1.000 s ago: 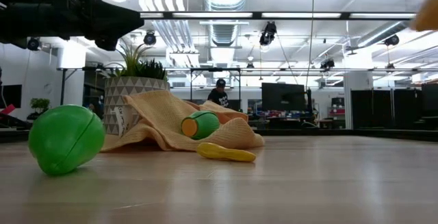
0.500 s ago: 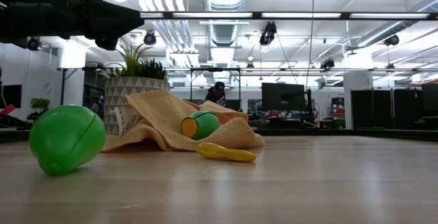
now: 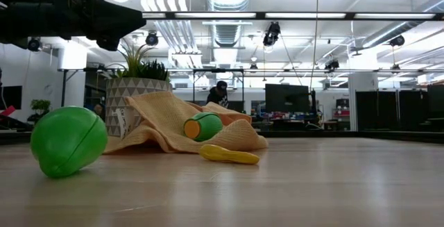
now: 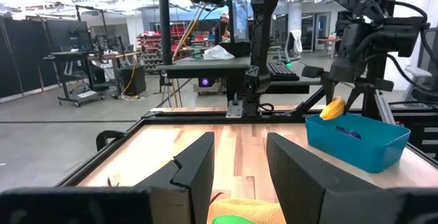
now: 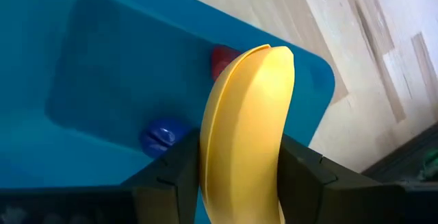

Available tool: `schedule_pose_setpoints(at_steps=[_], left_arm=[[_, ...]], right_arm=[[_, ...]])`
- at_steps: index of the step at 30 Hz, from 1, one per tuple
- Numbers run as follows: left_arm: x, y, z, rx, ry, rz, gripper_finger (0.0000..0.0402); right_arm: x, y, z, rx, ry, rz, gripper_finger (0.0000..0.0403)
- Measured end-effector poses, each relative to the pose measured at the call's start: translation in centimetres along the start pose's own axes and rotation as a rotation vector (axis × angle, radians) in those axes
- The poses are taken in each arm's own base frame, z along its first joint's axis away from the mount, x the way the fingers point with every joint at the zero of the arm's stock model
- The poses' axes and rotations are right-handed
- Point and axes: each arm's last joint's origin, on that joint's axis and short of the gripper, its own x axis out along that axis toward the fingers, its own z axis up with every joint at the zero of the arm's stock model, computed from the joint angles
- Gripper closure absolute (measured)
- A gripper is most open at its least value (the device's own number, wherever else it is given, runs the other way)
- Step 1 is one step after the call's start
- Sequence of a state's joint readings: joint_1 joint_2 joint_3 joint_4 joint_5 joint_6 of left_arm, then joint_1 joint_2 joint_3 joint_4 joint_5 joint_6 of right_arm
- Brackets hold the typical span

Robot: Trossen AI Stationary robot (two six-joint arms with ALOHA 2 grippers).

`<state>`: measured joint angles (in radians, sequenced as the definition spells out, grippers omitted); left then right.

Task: Pick and placing Produce into tupperware
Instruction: Put the banana into the blue bin

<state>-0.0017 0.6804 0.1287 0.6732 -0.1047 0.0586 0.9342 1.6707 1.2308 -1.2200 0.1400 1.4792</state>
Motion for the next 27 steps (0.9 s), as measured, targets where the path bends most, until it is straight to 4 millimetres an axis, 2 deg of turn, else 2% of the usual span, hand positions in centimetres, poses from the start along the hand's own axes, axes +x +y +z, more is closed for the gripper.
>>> schedule_pose_setpoints(at_steps=[15,21,27], left_arm=[[0.0,0.0,0.2,0.004,-0.016,0.002,0.0281],[0.0,0.0,0.2,0.004,-0.016,0.002,0.0281],[0.0,0.0,0.2,0.003,-0.016,0.002,0.0281]], right_arm=[[3.7,-0.5,-0.8,0.057,0.011,0.012,0.0261],[3.8,-0.6,-0.9,0.059,0.012,0.005,0.0257],[3.6,-0.5,-0.8,0.060,0.007,0.013,0.0220]])
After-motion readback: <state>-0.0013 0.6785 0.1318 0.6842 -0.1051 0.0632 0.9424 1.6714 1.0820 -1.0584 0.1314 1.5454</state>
